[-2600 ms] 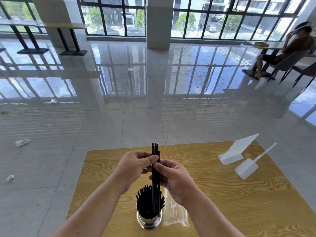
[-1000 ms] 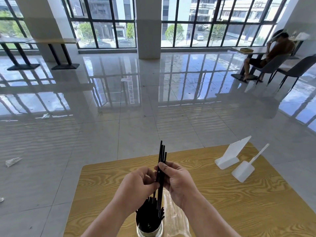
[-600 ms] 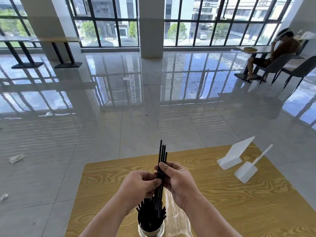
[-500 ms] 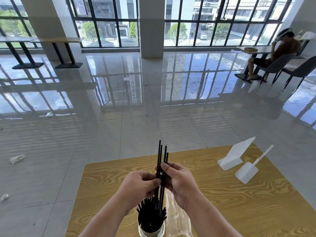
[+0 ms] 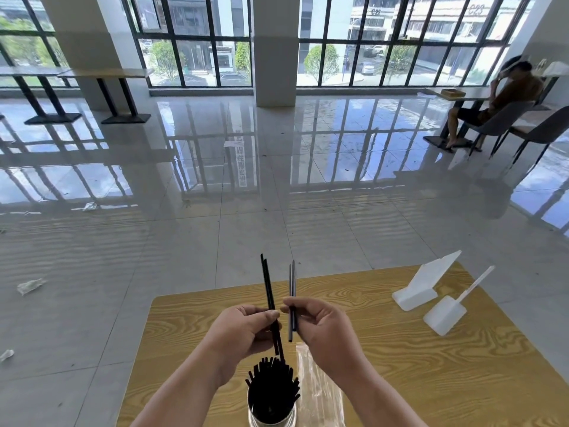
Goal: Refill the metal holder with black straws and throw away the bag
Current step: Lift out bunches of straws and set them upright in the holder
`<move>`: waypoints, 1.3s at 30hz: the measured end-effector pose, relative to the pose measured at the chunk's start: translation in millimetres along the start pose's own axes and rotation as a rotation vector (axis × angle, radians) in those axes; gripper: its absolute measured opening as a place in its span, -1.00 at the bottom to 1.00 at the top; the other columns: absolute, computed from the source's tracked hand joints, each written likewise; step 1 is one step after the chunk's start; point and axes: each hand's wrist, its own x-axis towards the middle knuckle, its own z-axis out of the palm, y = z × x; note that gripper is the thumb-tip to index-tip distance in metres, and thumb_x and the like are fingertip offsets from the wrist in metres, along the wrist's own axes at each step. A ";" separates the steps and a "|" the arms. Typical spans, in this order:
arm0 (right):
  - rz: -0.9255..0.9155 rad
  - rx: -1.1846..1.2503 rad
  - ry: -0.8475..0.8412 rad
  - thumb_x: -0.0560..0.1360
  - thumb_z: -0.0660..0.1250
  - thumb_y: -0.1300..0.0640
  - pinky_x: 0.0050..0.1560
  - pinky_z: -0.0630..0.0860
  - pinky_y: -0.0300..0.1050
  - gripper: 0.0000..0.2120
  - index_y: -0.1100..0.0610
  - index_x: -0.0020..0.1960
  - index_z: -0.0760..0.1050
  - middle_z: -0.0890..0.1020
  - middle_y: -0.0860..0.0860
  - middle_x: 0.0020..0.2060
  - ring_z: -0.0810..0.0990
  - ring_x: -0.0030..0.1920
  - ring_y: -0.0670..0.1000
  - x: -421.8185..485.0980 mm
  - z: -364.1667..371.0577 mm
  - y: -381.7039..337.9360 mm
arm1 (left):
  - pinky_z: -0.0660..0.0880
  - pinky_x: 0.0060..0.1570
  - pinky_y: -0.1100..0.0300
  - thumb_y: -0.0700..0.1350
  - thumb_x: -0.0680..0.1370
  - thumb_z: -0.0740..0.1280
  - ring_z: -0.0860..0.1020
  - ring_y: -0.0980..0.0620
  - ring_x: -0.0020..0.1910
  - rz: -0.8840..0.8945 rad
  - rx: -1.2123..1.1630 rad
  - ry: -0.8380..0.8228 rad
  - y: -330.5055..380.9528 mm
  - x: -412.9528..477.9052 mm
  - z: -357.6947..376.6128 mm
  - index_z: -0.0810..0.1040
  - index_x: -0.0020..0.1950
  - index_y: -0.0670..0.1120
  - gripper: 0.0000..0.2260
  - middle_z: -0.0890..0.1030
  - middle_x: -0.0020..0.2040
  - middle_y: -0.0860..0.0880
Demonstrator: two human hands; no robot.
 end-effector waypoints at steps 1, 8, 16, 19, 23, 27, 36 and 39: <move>-0.012 -0.070 -0.015 0.58 0.41 0.21 0.21 0.68 0.17 -0.63 -0.25 0.16 0.72 0.79 -0.20 0.04 0.77 0.06 0.06 -2.4 1.5 0.2 | 0.68 -0.26 0.19 -0.17 0.60 0.53 0.77 0.02 -0.23 -0.012 -0.023 -0.022 0.7 -0.5 0.5 0.78 0.09 -0.19 -0.88 0.82 -0.06 -0.18; -0.135 -0.372 -0.063 0.62 0.30 0.27 0.41 0.46 -0.33 -0.53 -0.21 0.33 0.66 0.67 -0.35 0.23 0.50 0.36 -0.42 -13.3 0.5 -3.7 | 0.70 -0.24 0.17 -0.17 0.63 0.49 0.78 -0.02 -0.15 -0.089 -0.095 -0.143 1.8 -6.8 -3.9 0.80 0.08 -0.20 -0.87 0.80 0.07 -0.23; -0.165 -0.441 -0.134 0.54 0.21 0.23 0.45 0.23 -0.50 -0.42 -0.25 0.43 0.57 0.50 -0.32 0.35 0.28 0.39 -0.57 -12.0 5.1 -0.5 | 0.68 -0.29 0.22 -0.18 0.60 0.52 0.71 0.05 -0.26 -0.101 -0.037 -0.203 4.7 -13.9 1.3 0.78 0.05 -0.19 -0.90 0.76 -0.10 -0.16; -0.176 -0.362 -0.106 0.54 0.22 0.20 0.40 0.44 -0.39 -0.44 -0.29 0.40 0.58 0.64 -0.35 0.30 0.49 0.35 -0.43 -12.8 6.2 0.7 | 0.68 -0.27 0.21 -0.18 0.60 0.52 0.69 0.05 -0.27 -0.081 -0.001 -0.188 6.6 -15.5 0.7 0.77 0.09 -0.20 -0.88 0.77 -0.09 -0.16; -0.099 -0.112 -0.060 0.64 0.23 0.30 0.28 0.58 -0.25 -0.46 -0.27 0.35 0.63 0.73 -0.27 0.19 0.66 0.26 -0.24 -11.5 8.3 2.0 | 0.67 -0.24 0.21 -0.17 0.59 0.54 0.68 0.06 -0.28 -0.053 0.080 -0.172 8.4 -15.8 1.1 0.76 0.13 -0.23 -0.83 0.79 -0.06 -0.16; -0.006 0.129 0.043 0.68 0.31 0.31 0.07 0.66 -0.03 -0.62 -0.07 0.36 0.61 0.77 0.14 0.01 0.75 0.03 0.17 0.4 6.0 -0.6 | 0.66 -0.14 0.17 -0.17 0.60 0.54 0.69 0.05 -0.24 0.000 0.235 -0.210 6.6 -16.7 -0.3 0.80 -0.04 -0.12 -0.95 0.81 -0.08 -0.13; 0.142 0.195 -0.093 0.61 0.49 0.07 0.12 0.72 0.10 -0.85 0.12 -0.07 0.75 0.79 0.17 -0.10 0.78 -0.03 0.20 10.0 11.4 -6.5 | 0.64 -0.08 0.14 -0.09 0.58 0.50 0.67 0.15 -0.28 0.158 0.697 -0.157 -2.2 -8.0 1.4 0.74 -0.29 0.15 -0.75 0.72 -0.30 0.13; 0.006 -0.192 -0.036 0.64 0.41 -0.12 -0.02 0.64 -0.15 -0.77 -0.08 -0.14 0.71 0.75 -0.03 -0.15 0.71 -0.07 -0.08 10.6 13.5 -5.5 | 0.67 -0.09 0.14 0.07 0.56 0.49 0.72 0.17 -0.20 0.260 0.936 -0.005 -4.9 -1.8 0.7 0.76 -0.17 0.16 -0.88 0.77 -0.20 0.17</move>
